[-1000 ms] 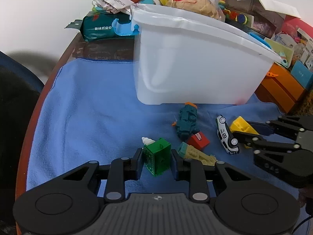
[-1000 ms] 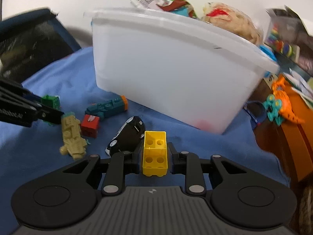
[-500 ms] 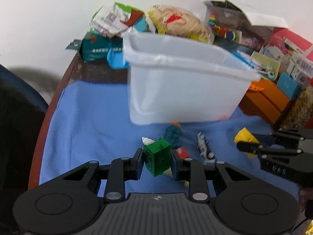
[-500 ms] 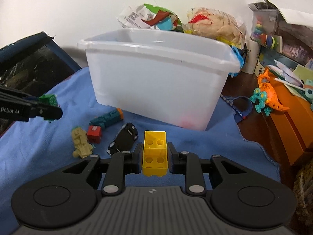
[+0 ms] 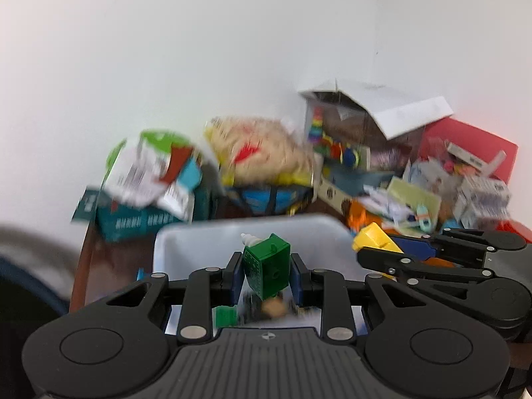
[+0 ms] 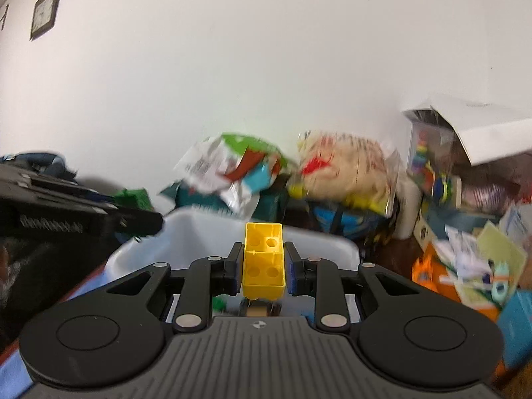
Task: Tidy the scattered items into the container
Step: 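Open both tools to drop the green and yellow bricks into the bin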
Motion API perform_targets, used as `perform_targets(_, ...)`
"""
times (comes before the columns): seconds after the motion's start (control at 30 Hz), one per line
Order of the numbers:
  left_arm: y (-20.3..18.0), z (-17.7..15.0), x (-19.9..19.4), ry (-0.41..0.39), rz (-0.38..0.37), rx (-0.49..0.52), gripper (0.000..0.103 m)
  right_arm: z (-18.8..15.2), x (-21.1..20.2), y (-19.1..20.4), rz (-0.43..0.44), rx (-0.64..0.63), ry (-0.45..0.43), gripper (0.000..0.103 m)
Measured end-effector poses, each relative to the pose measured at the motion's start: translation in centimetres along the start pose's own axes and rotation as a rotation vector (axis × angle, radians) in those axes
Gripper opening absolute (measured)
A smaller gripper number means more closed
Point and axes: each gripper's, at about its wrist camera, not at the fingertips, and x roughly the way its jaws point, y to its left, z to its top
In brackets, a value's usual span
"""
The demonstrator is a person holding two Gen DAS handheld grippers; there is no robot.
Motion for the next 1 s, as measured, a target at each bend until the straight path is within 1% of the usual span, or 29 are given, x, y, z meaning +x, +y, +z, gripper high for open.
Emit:
perform_targets(0.1,-0.1,0.9,3.6,0.029,0.013,0.009,0.032,1.4,2.9,-0.8,-0.017,0.022,0.024,0.028)
perform_targets(0.2,0.3,0.7,7.0,0.091,0.05,0.0,0.032,1.1,5.9,-1.6,-0.039,0.072,0.106,0.029)
perform_targets(0.23,0.5,0.5,7.9,0.119,0.059,-0.01,0.033,0.8,7.1,-1.8,-0.055,0.08,0.144,0.035)
perform_targets(0.27,0.6,0.3,8.8,0.149,0.066,-0.018,0.037,0.6,8.0,-1.9,-0.067,0.078,0.181,0.051)
perform_targets(0.3,0.6,0.1,9.5,0.172,0.086,-0.022,0.038,0.2,8.7,-1.8,-0.077,0.074,0.215,0.059)
perform_targets(0.37,0.7,-0.2,10.0,0.195,0.109,-0.019,0.049,-0.4,9.0,-1.9,-0.102,0.077,0.244,0.061)
perform_targets(0.4,0.8,-0.2,10.0,0.2,0.112,-0.021,0.052,-0.7,8.6,-1.9,-0.101,0.083,0.241,0.061)
perform_targets(0.43,1.0,-0.3,9.6,0.199,0.111,-0.027,0.056,-0.8,8.1,-2.1,-0.1,0.094,0.226,0.063)
perform_targets(0.53,1.2,0.1,7.6,0.146,0.079,-0.058,0.056,-0.6,5.7,-2.2,-0.11,0.103,0.164,0.07)
perform_targets(0.57,1.1,0.2,6.5,0.12,0.07,-0.065,0.06,-0.6,4.5,-2.2,-0.107,0.105,0.138,0.075)
perform_targets(0.63,0.6,0.2,3.9,0.068,0.061,-0.075,0.068,-0.5,2.4,-2.1,-0.091,0.102,0.09,0.082)
perform_targets(0.73,-0.4,-0.7,0.2,0.013,0.018,-0.08,0.074,-1.0,-0.9,-1.6,-0.07,0.112,0.038,0.084)
perform_targets(0.77,-0.8,-1.3,-0.9,0.006,0.007,-0.076,0.074,-1.3,-1.9,-1.4,-0.054,0.123,0.028,0.085)
perform_targets(0.83,-1.3,-2.6,-2.7,0.003,-0.001,-0.089,0.074,-2.0,-3.1,-0.9,-0.042,0.119,0.038,0.085)
perform_targets(0.9,-1.7,-4.0,-4.1,0.019,-0.012,-0.108,0.074,-2.8,-3.9,-0.3,-0.02,0.113,0.052,0.085)
perform_targets(1.0,-2.1,-6.2,-5.4,0.059,-0.007,-0.124,0.074,-4.5,-5.1,0.6,0.017,0.107,0.081,0.086)
